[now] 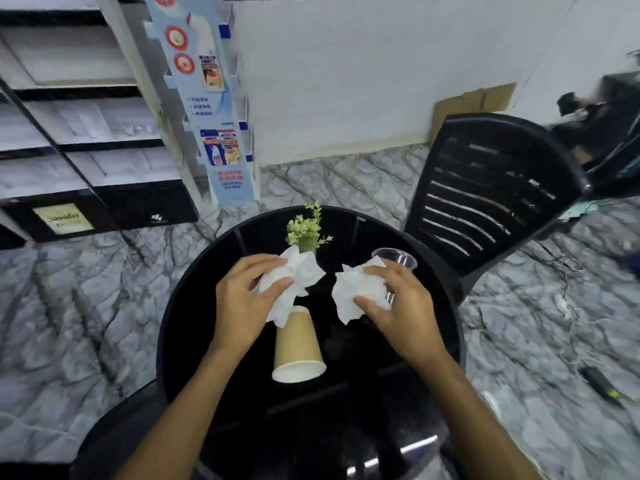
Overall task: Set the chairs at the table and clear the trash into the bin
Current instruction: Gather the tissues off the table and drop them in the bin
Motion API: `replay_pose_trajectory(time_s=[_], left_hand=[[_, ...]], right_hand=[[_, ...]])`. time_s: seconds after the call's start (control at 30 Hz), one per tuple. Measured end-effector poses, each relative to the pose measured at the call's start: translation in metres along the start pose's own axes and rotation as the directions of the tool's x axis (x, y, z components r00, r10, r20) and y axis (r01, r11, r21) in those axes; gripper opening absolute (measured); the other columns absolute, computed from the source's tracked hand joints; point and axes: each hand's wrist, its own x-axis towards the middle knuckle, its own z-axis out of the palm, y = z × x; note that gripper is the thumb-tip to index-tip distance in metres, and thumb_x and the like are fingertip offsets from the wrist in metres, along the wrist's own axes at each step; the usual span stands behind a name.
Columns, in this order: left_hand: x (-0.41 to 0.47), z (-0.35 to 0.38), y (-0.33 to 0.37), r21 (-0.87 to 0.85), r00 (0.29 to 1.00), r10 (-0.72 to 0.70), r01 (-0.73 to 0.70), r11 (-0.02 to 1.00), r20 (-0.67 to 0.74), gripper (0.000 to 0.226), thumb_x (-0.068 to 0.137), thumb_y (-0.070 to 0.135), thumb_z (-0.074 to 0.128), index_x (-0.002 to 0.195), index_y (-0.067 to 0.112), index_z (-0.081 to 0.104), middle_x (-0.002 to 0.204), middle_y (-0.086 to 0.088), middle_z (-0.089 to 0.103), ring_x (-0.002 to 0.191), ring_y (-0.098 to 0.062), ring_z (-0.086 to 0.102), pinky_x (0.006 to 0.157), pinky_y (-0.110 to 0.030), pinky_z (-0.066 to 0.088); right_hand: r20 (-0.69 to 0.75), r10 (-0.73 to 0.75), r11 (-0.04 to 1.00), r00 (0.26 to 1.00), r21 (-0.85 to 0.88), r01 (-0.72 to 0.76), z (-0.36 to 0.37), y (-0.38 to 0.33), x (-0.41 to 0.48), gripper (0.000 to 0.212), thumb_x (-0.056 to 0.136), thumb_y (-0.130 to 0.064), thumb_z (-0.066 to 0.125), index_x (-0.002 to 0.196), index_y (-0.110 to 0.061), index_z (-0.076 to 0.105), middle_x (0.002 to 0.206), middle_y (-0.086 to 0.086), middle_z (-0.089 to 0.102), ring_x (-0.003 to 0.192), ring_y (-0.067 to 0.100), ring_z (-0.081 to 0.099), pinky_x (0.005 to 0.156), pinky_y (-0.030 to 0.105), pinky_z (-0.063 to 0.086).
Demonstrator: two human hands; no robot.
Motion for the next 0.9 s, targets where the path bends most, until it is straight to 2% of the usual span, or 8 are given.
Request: replay_pose_trajectory(time_s=[0.1,0.27,0.37,0.47,0.53,0.67,0.8,0.9], left_hand=[[-0.033,0.021,0.031,-0.003,0.998,0.031,-0.031,1.0,0.048,0.028,0.075,0.013,0.082,0.097,0.029,0.076,0.111,0.014,0.067,0.106,-0.002,0.063,0.091,-0.023,0.051],[-0.112,0.071,0.086,-0.033,0.987,0.072,-0.067,0.997,0.145,0.028,0.074,0.014,0.083,0.097,0.031,0.076,0.11,0.017,0.067,0.106,0.003,0.062,0.09,-0.017,0.05],[-0.163,0.106,0.107,-0.066,0.968,0.095,-0.082,0.994,0.23,0.03,0.074,0.012,0.083,0.094,0.033,0.075,0.11,0.017,0.067,0.107,-0.001,0.063,0.091,-0.021,0.049],[-0.214,0.14,0.117,-0.073,0.95,0.093,-0.075,0.995,0.298,0.026,0.074,0.01,0.083,0.093,0.026,0.077,0.108,0.012,0.067,0.104,0.0,0.063,0.089,-0.014,0.048],[-0.242,0.16,0.119,-0.067,0.933,0.078,-0.058,0.996,0.351,0.023,0.074,0.01,0.083,0.093,0.023,0.078,0.109,0.012,0.067,0.103,0.003,0.062,0.087,-0.011,0.048],[-0.278,0.192,0.108,-0.008,0.894,0.056,-0.059,0.998,0.445,0.02,0.075,0.012,0.082,0.094,0.018,0.079,0.11,0.013,0.064,0.104,0.007,0.059,0.08,-0.002,0.044],[-0.293,0.215,0.079,0.052,0.865,0.02,-0.053,0.997,0.501,0.021,0.075,0.015,0.083,0.095,0.019,0.079,0.111,0.013,0.064,0.105,0.005,0.059,0.081,-0.003,0.045],[-0.297,0.227,0.05,0.098,0.849,0.003,-0.064,0.993,0.528,0.022,0.074,0.016,0.083,0.096,0.018,0.079,0.109,0.018,0.062,0.104,0.008,0.058,0.082,-0.002,0.044]], right_hand=[[-0.055,0.02,1.0,0.998,-0.001,-0.02,-0.041,0.008,-0.042,0.044,0.077,-0.031,0.077,0.118,-0.028,0.063,0.132,-0.01,0.051,0.117,0.007,0.052,0.094,0.023,0.048],[-0.129,0.082,0.995,0.988,-0.039,-0.087,-0.119,0.039,-0.133,0.041,0.078,-0.034,0.076,0.117,-0.03,0.062,0.132,-0.009,0.051,0.113,0.006,0.052,0.087,0.01,0.043],[-0.188,0.152,0.987,0.97,-0.03,-0.161,-0.157,0.065,-0.192,0.041,0.077,-0.032,0.078,0.115,-0.028,0.064,0.131,-0.004,0.053,0.117,0.014,0.053,0.094,0.028,0.047],[-0.206,0.247,0.965,0.947,-0.04,-0.26,-0.184,0.092,-0.245,0.041,0.077,-0.029,0.078,0.116,-0.022,0.065,0.136,0.002,0.052,0.124,0.018,0.051,0.1,0.033,0.045],[-0.204,0.316,0.943,0.927,-0.043,-0.331,-0.194,0.11,-0.275,0.042,0.077,-0.029,0.077,0.117,-0.022,0.065,0.137,0.004,0.052,0.125,0.02,0.05,0.101,0.037,0.045],[-0.186,0.398,0.911,0.898,-0.037,-0.411,-0.196,0.14,-0.316,0.041,0.078,-0.029,0.076,0.117,-0.019,0.065,0.13,0.003,0.055,0.121,0.022,0.052,0.097,0.035,0.046],[-0.154,0.456,0.884,0.877,-0.035,-0.466,-0.179,0.172,-0.333,0.04,0.079,-0.029,0.076,0.117,-0.021,0.065,0.131,0.003,0.054,0.117,0.02,0.054,0.085,0.021,0.042],[-0.124,0.49,0.869,0.863,-0.011,-0.495,-0.159,0.195,-0.335,0.04,0.078,-0.029,0.077,0.116,-0.021,0.065,0.132,0.004,0.055,0.117,0.021,0.055,0.084,0.02,0.041]])
